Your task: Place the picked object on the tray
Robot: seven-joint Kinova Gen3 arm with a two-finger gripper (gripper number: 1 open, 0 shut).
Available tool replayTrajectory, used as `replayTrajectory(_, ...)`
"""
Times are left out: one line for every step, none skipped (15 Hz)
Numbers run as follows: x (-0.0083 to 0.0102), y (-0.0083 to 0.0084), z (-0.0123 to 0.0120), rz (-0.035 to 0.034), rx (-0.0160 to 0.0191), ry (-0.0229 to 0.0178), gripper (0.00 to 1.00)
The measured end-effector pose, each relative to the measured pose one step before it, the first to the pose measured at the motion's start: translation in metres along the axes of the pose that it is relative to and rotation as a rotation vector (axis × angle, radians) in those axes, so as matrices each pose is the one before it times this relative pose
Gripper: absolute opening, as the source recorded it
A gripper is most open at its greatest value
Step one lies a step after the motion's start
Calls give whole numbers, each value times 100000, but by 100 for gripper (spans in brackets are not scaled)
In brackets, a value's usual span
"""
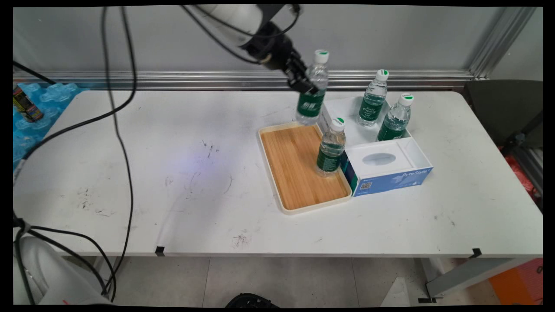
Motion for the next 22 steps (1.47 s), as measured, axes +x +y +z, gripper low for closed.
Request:
replayTrajectory(-952,720,-721,-81,-1202,-1047,0)
replayTrajectory(-946,713,-679,13,-1103,-975,0)
replayTrajectory(-746,587,-462,69,-1097,-722,0)
replayTrajectory(-462,394,-251,129,-786,-450,0)
replayTrajectory(-616,563,-355,209,-1040,-397,0)
replayTrajectory(-625,604,-303,253,-1201,-287,0)
replayTrajectory(-528,591,-159,378,-1243,-104,0)
replayTrajectory(-425,492,-105,253,-929,81,0)
replayTrajectory(-393,543,-25,331,-1119,301,0)
replayTrajectory(-300,531,68,360,-1089,461,0)
replayTrajectory(-288,505,125,314,-979,520,0)
replayTrajectory(-249,401,124,245,-740,444,0)
replayTrajectory(-323,439,180,246,-703,531,0)
replayTrajectory(-277,337,198,286,-465,532,0)
replayTrajectory(-344,351,284,347,-500,606,0)
replayTrajectory(-374,295,363,392,-450,643,0)
replayTrajectory(-307,190,361,441,-240,586,0)
replayTrajectory(-213,108,265,266,-179,329,0)
replayTrajectory(-274,101,423,506,-76,610,0)
replayTrajectory(-290,59,513,519,-3,746,0)
replayTrajectory(-248,-11,543,579,138,778,0)
replayTrajectory(-144,-22,386,455,128,543,0)
